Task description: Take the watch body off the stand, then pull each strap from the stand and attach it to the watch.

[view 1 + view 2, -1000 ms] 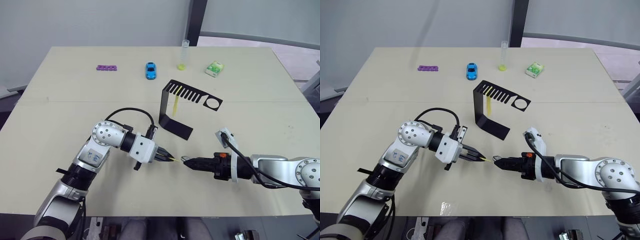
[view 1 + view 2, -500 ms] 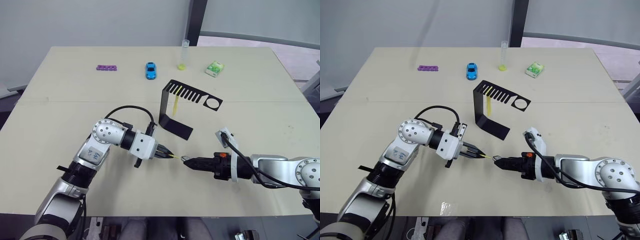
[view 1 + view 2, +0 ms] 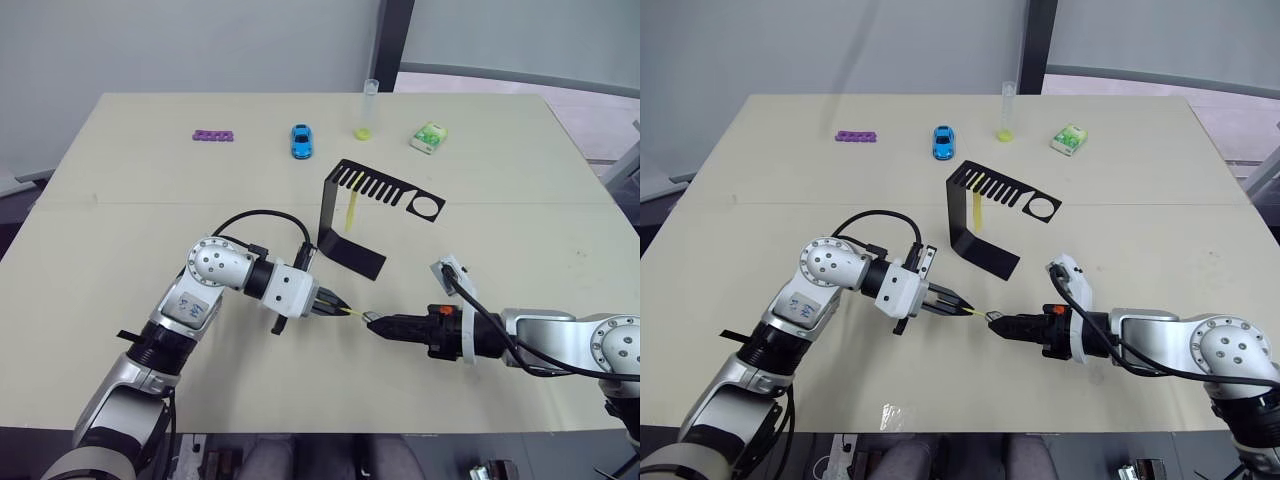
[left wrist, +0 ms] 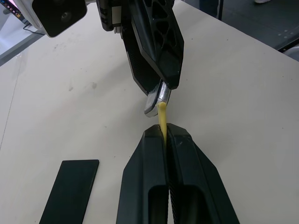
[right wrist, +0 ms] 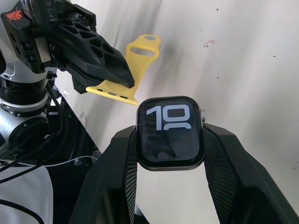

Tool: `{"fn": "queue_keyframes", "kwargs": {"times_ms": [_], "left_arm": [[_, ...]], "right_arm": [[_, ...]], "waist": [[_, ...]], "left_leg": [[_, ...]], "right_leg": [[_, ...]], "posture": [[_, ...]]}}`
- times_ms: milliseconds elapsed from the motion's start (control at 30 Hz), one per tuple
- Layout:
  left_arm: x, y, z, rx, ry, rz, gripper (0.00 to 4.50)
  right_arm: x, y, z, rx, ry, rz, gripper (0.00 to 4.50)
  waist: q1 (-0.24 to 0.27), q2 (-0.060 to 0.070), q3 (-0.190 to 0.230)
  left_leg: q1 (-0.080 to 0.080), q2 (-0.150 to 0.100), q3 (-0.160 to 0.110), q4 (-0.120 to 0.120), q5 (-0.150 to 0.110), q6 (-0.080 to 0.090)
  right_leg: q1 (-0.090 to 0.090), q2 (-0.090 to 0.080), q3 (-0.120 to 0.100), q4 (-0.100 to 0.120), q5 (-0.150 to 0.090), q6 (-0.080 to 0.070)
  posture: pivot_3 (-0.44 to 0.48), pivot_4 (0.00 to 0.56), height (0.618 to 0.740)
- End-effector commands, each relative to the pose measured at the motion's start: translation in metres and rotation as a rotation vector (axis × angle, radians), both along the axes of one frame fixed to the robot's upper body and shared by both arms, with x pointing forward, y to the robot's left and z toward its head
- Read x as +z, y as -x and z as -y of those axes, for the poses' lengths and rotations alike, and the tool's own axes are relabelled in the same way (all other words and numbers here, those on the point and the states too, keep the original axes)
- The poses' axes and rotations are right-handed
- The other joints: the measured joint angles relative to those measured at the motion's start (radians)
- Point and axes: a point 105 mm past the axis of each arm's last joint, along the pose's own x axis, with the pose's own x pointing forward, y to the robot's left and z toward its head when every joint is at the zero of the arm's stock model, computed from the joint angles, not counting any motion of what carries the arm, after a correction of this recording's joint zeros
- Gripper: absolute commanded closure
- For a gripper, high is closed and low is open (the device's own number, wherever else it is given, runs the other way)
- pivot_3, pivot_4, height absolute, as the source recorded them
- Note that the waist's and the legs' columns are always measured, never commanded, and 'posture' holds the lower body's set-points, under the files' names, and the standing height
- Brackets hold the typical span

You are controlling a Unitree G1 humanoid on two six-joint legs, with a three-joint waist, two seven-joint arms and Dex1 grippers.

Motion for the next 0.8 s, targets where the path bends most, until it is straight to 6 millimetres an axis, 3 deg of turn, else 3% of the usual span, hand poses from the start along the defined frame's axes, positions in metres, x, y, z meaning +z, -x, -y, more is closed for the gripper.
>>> {"fn": "queue_keyframes", "kwargs": {"times_ms": [33,800], "left_arm": [[0.0060,0.0019,0.0026,-0.013,0.016,0.021,4.50],[0.0004,0.0014,0.0013,-0.007,0.001,0.010,4.50]], "right_arm": [[0.0094,-0.0002,0.0002,-0.002,-0.015,0.028,3.00],[0.0103,-0.0007,0.0002,-0.008,-0.023,0.032,3.00]], "waist": [[0.000,0.000,0.000],[0.000,0.000,0.000]], "left_leg": [[0.000,0.000,0.000,0.000,0.000,0.000],[0.000,0.000,0.000,0.000,0.000,0.000]], "right_leg": [[0.000,0.000,0.000,0.000,0.000,0.000],[0.000,0.000,0.000,0.000,0.000,0.000]], "posture": [[0.000,0.150,0.740],[0.000,0.150,0.740]]}}
